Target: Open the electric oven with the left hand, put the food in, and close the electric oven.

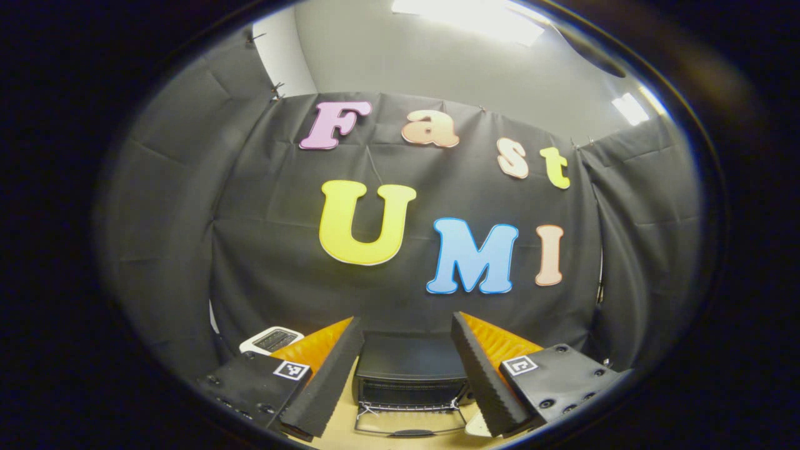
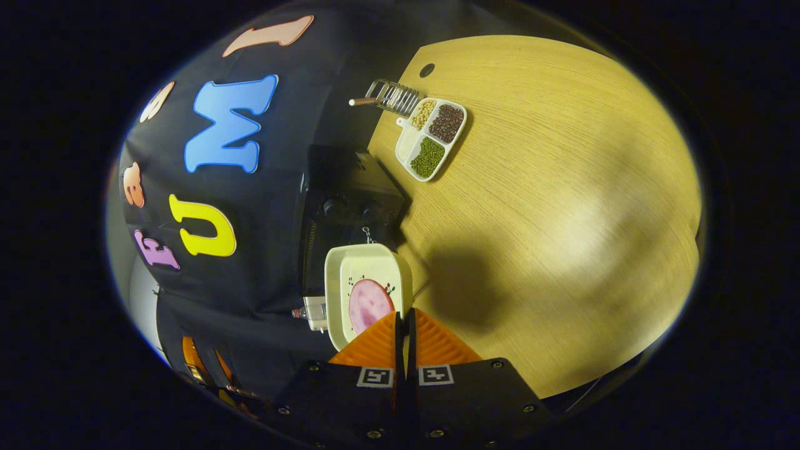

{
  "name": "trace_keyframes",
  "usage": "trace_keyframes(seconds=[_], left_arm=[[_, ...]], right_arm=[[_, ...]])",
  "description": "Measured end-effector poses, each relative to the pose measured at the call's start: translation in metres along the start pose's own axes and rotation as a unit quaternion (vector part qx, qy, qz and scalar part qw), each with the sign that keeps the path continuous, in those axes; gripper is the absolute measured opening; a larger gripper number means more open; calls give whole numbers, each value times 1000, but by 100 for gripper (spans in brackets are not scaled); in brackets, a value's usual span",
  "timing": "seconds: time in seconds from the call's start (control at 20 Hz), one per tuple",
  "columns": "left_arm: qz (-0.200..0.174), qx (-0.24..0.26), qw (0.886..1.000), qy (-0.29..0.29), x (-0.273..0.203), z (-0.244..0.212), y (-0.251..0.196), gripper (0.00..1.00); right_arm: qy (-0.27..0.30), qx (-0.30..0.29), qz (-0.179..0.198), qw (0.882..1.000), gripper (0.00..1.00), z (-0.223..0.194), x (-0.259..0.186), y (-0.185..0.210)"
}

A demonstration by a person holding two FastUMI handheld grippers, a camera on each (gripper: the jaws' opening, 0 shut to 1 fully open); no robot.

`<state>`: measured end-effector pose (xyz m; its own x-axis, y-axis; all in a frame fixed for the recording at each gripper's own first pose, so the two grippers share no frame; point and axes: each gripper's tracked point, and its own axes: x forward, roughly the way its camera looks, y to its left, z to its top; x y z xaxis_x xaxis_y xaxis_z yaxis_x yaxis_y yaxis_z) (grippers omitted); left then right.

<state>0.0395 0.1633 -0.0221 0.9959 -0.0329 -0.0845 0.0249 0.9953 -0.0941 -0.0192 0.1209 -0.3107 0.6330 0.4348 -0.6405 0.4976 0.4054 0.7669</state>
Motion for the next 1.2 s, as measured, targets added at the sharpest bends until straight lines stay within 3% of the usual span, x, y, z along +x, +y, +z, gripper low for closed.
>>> trace_keyframes(seconds=[0.2, 0.25, 0.3, 0.5, 0.6, 0.8, 0.85, 0.9, 0.95, 1.05, 1.1, 1.2], left_arm=[[1, -2, 1000, 5, -7, 0, 29, 96], [2, -5, 1000, 4, -9, 1, 35, 100], [4, -7, 1000, 3, -12, 3, 44, 96], [17, -5, 1000, 2, -23, 2, 70, 96], [25, -2, 1000, 1, -28, 4, 84, 100], [46, -2, 999, 3, -38, 4, 111, 90], [52, -3, 999, 6, -40, 1, 118, 90], [58, -5, 998, 10, -41, -1, 125, 97], [63, -6, 998, 13, -42, -4, 129, 90], [71, -6, 997, 16, -46, -5, 138, 100], [75, -6, 997, 18, -48, -6, 142, 90], [81, -2, 996, 21, -50, -6, 149, 100]], right_arm=[[-33, 59, -21, 998, 1, -18, 24, 16], [-42, 72, -23, 996, 1, -23, 30, 21], [-52, 79, -26, 995, 1, -27, 41, 25], [-81, 109, -27, 990, 0, -40, 82, 53], [-94, 118, -23, 988, 1, -42, 97, 66], [-129, 160, -29, 978, 1, -28, 135, 83], [-136, 168, -30, 976, 1, -28, 141, 87], [-142, 172, -33, 974, 1, -26, 150, 90], [-153, 175, -38, 972, 1, -25, 158, 91], [-173, 188, -37, 966, 1, -18, 174, 98], [-185, 198, -34, 962, 1, -14, 183, 101], [-201, 211, -33, 956, 2, -8, 201, 107]])
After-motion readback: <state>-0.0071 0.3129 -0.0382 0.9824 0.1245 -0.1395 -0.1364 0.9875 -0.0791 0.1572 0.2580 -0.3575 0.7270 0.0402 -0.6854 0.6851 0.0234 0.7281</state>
